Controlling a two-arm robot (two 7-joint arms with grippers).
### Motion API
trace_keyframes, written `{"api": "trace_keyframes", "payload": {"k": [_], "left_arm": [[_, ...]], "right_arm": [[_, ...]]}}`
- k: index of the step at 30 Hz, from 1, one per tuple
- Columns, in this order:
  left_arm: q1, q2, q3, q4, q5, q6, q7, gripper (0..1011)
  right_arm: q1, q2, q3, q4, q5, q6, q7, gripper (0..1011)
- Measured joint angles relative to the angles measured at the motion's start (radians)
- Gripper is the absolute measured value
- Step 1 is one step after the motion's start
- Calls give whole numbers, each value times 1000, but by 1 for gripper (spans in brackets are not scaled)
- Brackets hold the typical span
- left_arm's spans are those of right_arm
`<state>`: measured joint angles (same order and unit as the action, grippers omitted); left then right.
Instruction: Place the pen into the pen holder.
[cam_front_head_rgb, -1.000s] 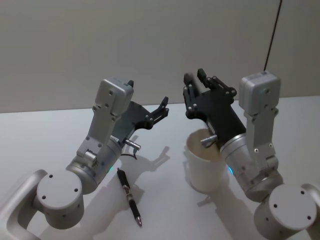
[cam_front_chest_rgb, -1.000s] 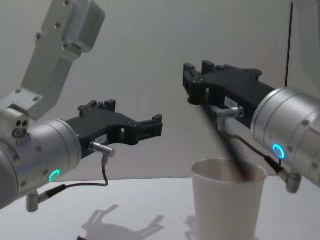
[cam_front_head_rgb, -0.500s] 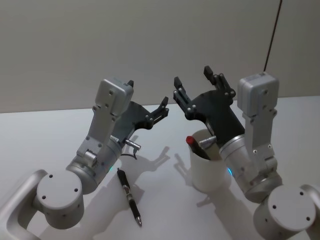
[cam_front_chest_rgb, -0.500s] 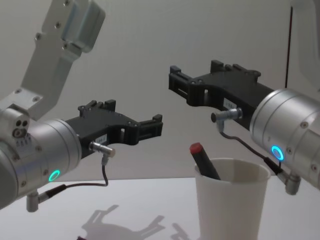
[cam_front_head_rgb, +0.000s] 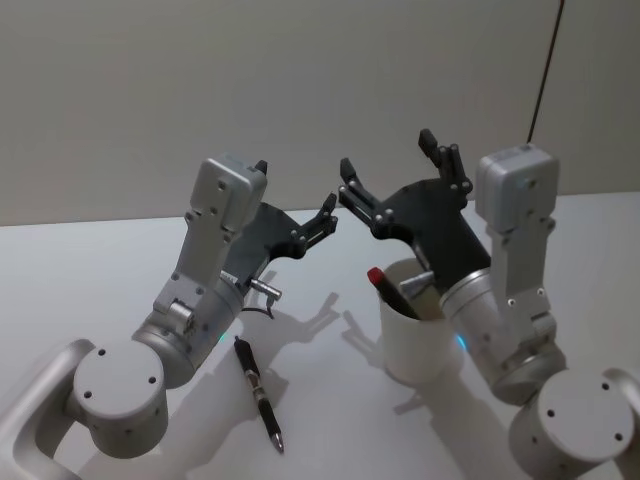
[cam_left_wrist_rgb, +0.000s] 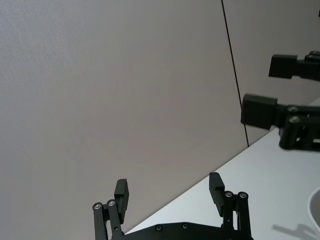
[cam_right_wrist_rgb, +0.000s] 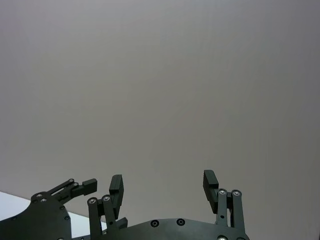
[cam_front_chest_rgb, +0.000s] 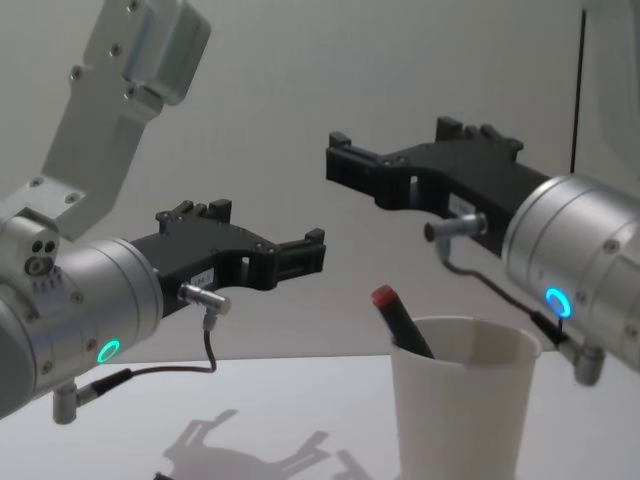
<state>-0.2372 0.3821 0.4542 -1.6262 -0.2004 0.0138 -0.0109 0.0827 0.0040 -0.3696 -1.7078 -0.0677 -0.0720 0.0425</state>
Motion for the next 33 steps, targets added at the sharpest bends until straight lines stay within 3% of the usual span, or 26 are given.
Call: {"api": "trace_keyframes", "payload": {"k": [6,13,16,21,30,33], "left_arm": [[0,0,0,0,0,0,0,1001],[0,0,0,0,0,0,0,1001],[0,0,0,0,0,0,0,1001],[0,0,0,0,0,0,0,1001],[0,0,0,0,0,0,0,1001],[0,0,0,0,0,0,-1,1001]], "right_arm": [[2,25,27,-42,18,22,10,1001],[-7,96,84,-109,64,75,46,1001],[-27,158,128,-153,106,117,69,1001],[-54,225,177,-190,151,157,94,1001],[-151,408,326,-260,288,250,166,1001],[-170,434,350,-269,306,262,178,1001]]}}
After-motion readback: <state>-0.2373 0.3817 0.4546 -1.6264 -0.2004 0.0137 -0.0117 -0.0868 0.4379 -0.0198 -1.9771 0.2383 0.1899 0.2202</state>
